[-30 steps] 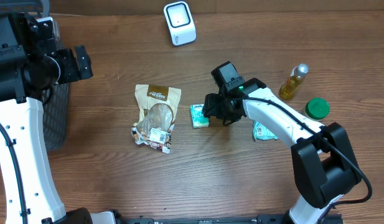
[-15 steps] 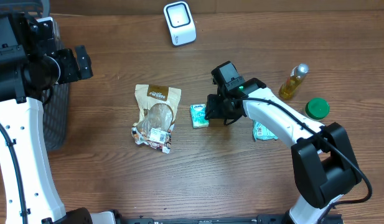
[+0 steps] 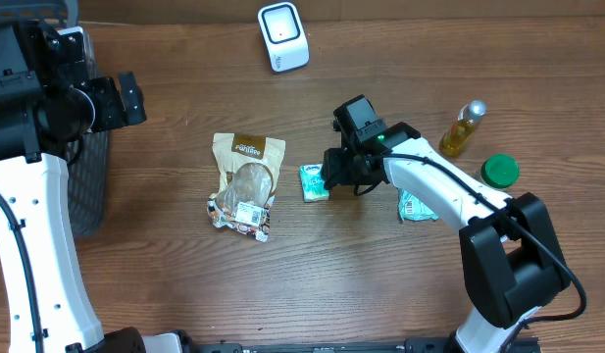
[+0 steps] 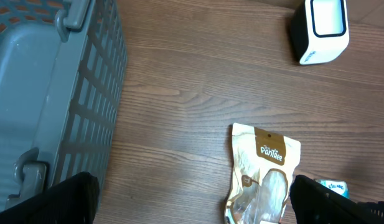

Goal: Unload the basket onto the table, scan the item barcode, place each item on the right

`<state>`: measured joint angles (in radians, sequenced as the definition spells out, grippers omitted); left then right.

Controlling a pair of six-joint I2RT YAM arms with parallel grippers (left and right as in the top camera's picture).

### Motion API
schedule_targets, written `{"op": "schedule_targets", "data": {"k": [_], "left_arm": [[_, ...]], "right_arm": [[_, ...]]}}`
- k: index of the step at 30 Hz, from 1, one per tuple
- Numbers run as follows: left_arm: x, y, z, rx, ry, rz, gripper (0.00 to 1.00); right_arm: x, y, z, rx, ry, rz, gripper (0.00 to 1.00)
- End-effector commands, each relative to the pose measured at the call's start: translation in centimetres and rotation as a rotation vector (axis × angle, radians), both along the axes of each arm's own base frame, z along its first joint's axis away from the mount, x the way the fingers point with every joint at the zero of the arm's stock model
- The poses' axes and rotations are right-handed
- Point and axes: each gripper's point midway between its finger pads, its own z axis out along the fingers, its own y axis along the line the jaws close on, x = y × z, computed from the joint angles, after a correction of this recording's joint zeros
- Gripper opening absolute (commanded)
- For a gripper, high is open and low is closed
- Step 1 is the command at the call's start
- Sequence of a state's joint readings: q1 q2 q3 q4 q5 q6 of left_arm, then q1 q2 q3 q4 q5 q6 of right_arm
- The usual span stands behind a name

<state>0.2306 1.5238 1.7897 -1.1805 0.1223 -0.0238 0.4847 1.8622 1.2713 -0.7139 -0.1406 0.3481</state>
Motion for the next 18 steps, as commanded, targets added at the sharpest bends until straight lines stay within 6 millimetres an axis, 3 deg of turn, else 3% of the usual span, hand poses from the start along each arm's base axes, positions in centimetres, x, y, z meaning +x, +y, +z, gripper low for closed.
{"op": "schedule_targets", "data": {"k": [1, 6, 14, 18], "left_arm": [[0.17, -0.03, 0.42, 0.001, -0.013, 0.003, 0.99], [0.17, -0.03, 0.42, 0.001, -0.013, 0.003, 1.00], [0.17, -0.03, 0.42, 0.001, -0.013, 0.003, 1.00], [0.17, -0.03, 0.42, 0.001, -0.013, 0.003, 1.00]], "right_arm": [[0.16, -0.16, -0.15, -0.007, -0.010, 0.016, 0.62], [0.30, -0.09, -0.09, -0.005, -0.016, 0.018, 1.00], [0.67, 0.10, 0.05, 0.005, -0.030, 0.010, 1.00], [0.71, 0.12, 0.07, 0.005, -0.031, 0.010, 0.80]]}}
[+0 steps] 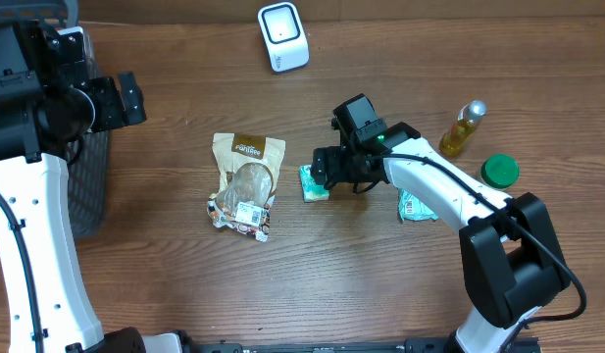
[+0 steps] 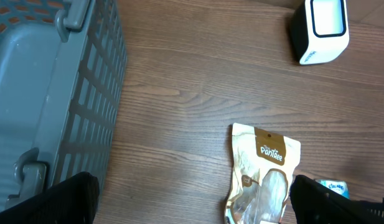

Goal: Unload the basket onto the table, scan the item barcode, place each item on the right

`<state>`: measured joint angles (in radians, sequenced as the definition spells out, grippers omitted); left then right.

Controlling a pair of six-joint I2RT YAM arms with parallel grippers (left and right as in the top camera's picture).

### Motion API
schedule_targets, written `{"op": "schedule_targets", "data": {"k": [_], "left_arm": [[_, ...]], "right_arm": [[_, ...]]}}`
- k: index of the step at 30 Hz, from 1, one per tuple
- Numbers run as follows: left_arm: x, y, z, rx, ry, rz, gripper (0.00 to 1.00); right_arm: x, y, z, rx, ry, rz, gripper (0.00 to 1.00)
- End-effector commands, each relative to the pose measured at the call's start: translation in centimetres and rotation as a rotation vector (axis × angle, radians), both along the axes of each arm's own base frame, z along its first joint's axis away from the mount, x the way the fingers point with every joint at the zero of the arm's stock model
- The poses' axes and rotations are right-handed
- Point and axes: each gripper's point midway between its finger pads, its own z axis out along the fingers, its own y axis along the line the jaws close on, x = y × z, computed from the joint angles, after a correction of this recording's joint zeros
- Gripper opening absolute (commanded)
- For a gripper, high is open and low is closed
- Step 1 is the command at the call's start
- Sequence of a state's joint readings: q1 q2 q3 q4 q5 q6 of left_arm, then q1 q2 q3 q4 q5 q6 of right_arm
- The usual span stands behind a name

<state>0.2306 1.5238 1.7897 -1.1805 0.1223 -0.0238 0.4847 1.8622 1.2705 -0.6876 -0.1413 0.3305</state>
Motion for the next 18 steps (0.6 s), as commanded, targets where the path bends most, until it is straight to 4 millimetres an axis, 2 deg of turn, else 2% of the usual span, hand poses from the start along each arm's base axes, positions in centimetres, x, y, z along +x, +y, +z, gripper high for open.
{"op": "schedule_targets", "data": {"k": [1, 2, 4, 18], "left_arm": [[0.17, -0.03, 0.42, 0.001, -0.013, 0.003, 1.00], [0.17, -0.03, 0.42, 0.001, -0.013, 0.003, 0.99], [0.17, -0.03, 0.42, 0.001, -0.013, 0.003, 0.99], [0.17, -0.03, 0.42, 0.001, -0.013, 0.003, 1.00]], "right_arm": [[0.18, -0.17, -0.12, -0.003, -0.003, -0.007, 0.73], [0.16, -0.18, -0.14, -0.004, -0.002, -0.007, 0.68], [0.10, -0.18, -0.17, -0.005, 0.000, -0.006, 0.65], [-0.48, -0.44, -0.38, -0.017, 0.024, -0.005, 0.59]]}}
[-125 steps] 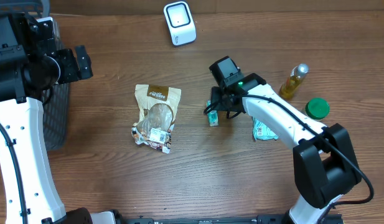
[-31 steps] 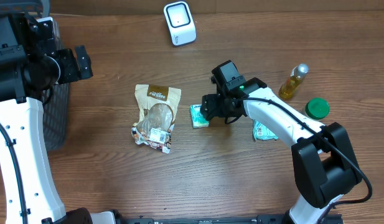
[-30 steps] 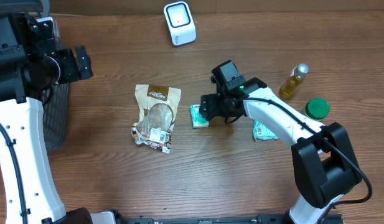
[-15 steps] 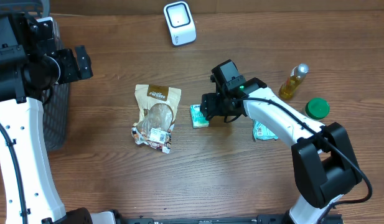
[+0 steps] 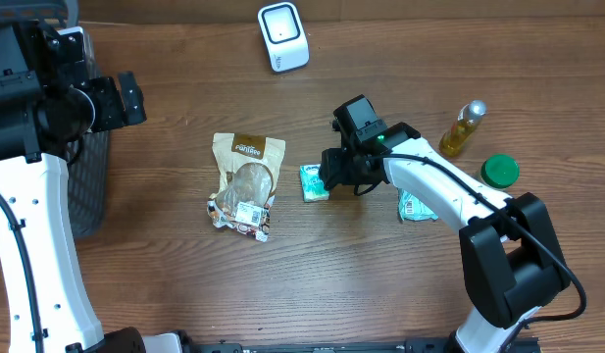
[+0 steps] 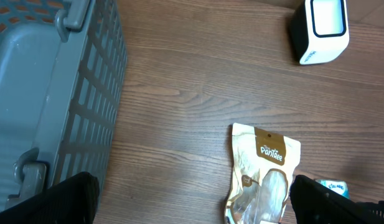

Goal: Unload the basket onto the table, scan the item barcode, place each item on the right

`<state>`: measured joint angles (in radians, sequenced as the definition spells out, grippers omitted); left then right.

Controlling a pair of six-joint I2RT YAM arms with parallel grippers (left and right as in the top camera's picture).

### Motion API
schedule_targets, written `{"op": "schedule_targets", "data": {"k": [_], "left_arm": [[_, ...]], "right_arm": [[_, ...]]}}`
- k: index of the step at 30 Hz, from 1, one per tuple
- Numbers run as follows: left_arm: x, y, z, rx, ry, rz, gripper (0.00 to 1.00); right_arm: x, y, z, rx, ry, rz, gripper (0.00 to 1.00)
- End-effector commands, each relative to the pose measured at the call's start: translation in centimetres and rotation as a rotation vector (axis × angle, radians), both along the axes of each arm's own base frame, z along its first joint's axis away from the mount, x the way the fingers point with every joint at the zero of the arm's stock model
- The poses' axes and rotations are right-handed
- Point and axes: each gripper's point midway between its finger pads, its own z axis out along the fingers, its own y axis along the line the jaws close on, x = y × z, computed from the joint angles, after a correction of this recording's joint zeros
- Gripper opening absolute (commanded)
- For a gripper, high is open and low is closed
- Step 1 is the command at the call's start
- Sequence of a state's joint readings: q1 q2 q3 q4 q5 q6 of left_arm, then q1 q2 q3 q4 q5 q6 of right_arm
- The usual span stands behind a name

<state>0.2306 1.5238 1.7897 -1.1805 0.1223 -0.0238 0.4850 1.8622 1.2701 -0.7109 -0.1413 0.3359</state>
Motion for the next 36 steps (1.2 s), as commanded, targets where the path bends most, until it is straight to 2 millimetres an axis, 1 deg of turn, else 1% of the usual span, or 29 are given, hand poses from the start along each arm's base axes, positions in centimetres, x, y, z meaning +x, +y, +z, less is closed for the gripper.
{"op": "schedule_targets", "data": {"k": [1, 4, 7, 9, 13, 15, 33, 36], "left_arm": [[0.2, 0.0, 0.4, 0.001, -0.012, 0.003, 1.00], [0.2, 0.0, 0.4, 0.001, -0.013, 0.003, 1.00], [0.2, 0.0, 0.4, 0.001, -0.013, 0.003, 1.00], [0.2, 0.0, 0.4, 0.001, -0.013, 0.003, 1.00], [0.2, 0.0, 0.4, 0.001, -0.013, 0.003, 0.99], [0.2, 0.0, 0.4, 0.001, -0.013, 0.004, 1.00], [0.2, 0.0, 0.4, 0.001, -0.013, 0.003, 1.00], [0.2, 0.0, 0.4, 0.001, -0.013, 0.004, 0.99]], "right_arm": [[0.0, -0.2, -0.2, -0.007, 0.002, 0.000, 0.58], [0.0, -0.1, -0.2, -0.003, 0.003, 0.002, 0.58], [-0.4, 0.6, 0.0, 0.033, 0.017, 0.038, 0.57], [-0.5, 0.7, 0.0, 0.038, 0.019, 0.043, 0.57], [-0.5, 0.7, 0.0, 0.039, 0.019, 0.043, 0.49], [-0.5, 0.7, 0.0, 0.039, 0.019, 0.043, 0.48], [-0.1, 0.8, 0.1, 0.046, 0.003, 0.043, 0.47], [0.0, 0.9, -0.1, 0.051, -0.005, 0.043, 0.47]]}}
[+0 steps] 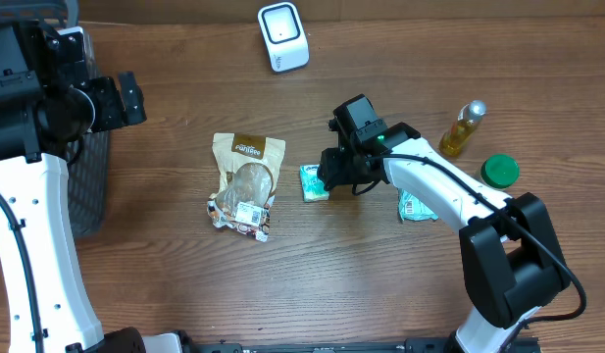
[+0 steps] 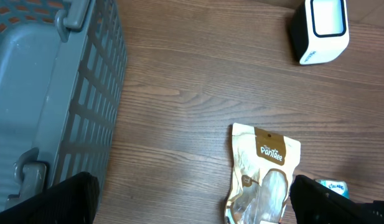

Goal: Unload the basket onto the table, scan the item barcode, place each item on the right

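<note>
The white barcode scanner (image 1: 283, 36) stands at the back of the table and also shows in the left wrist view (image 2: 320, 30). A small teal packet (image 1: 311, 182) lies flat mid-table. My right gripper (image 1: 331, 174) is low at the packet's right edge; the overhead view does not show how its jaws stand. A brown snack pouch (image 1: 246, 184) lies to the left of the packet, with a white barcode label near its lower end. My left gripper (image 2: 192, 205) hangs wide open high over the table's left side, holding nothing.
A grey basket (image 2: 48, 93) stands at the left edge under my left arm. A second teal packet (image 1: 417, 206) lies partly under my right forearm. An oil bottle (image 1: 462, 128) and a green lid (image 1: 499, 171) are at the right.
My right gripper has shifted a touch to the left at the teal packet's right edge. The packet, the pouch, the scanner and my left arm are where they were.
My right gripper stayed low at the right edge of the teal packet throughout, reaching a little further left over it at the second moment, drawn back at the third, and slightly left again now. The packet has stayed flat on the table. My left gripper has stayed open.
</note>
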`<state>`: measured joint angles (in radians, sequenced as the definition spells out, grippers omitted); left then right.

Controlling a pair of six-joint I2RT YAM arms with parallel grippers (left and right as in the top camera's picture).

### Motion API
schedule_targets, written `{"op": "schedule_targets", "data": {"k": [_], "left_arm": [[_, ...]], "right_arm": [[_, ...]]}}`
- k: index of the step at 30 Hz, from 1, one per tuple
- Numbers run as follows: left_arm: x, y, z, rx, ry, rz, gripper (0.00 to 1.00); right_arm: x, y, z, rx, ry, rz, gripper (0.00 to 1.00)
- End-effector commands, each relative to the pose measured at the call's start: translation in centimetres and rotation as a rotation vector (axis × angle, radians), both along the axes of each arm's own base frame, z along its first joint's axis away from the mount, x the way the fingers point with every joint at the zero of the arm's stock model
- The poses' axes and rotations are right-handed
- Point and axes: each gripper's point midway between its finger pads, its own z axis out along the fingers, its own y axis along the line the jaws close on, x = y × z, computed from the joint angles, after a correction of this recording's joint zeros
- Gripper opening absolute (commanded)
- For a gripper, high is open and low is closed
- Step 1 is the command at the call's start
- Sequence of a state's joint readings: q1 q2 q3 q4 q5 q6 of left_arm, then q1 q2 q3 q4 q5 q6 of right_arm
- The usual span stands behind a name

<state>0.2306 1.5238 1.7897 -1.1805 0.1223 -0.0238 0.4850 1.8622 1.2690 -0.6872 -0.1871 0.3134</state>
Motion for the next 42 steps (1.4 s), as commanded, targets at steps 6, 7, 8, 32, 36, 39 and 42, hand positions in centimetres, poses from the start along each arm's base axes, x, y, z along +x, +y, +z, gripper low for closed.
{"op": "schedule_targets", "data": {"k": [6, 7, 8, 32, 36, 39, 42], "left_arm": [[0.2, 0.0, 0.4, 0.001, -0.013, 0.003, 1.00], [0.2, 0.0, 0.4, 0.001, -0.013, 0.003, 1.00], [0.2, 0.0, 0.4, 0.001, -0.013, 0.003, 0.99], [0.2, 0.0, 0.4, 0.001, -0.012, 0.003, 1.00], [0.2, 0.0, 0.4, 0.001, -0.012, 0.004, 1.00], [0.2, 0.0, 0.4, 0.001, -0.012, 0.004, 1.00], [0.2, 0.0, 0.4, 0.001, -0.012, 0.003, 1.00]], "right_arm": [[-0.3, -0.1, -1.8, 0.015, -0.013, 0.008, 0.48], [-0.4, -0.1, -1.8, 0.018, -0.012, 0.009, 0.48], [-0.4, 0.0, -1.8, 0.022, -0.011, 0.010, 0.48], [-0.8, 0.1, -3.9, 0.090, -0.016, -0.045, 0.39], [-0.7, 0.2, -4.1, 0.104, -0.023, -0.067, 0.36], [-0.6, 0.3, -4.0, 0.107, -0.028, -0.067, 0.33], [-0.6, 0.3, -4.0, 0.107, -0.028, -0.067, 0.27]]}}
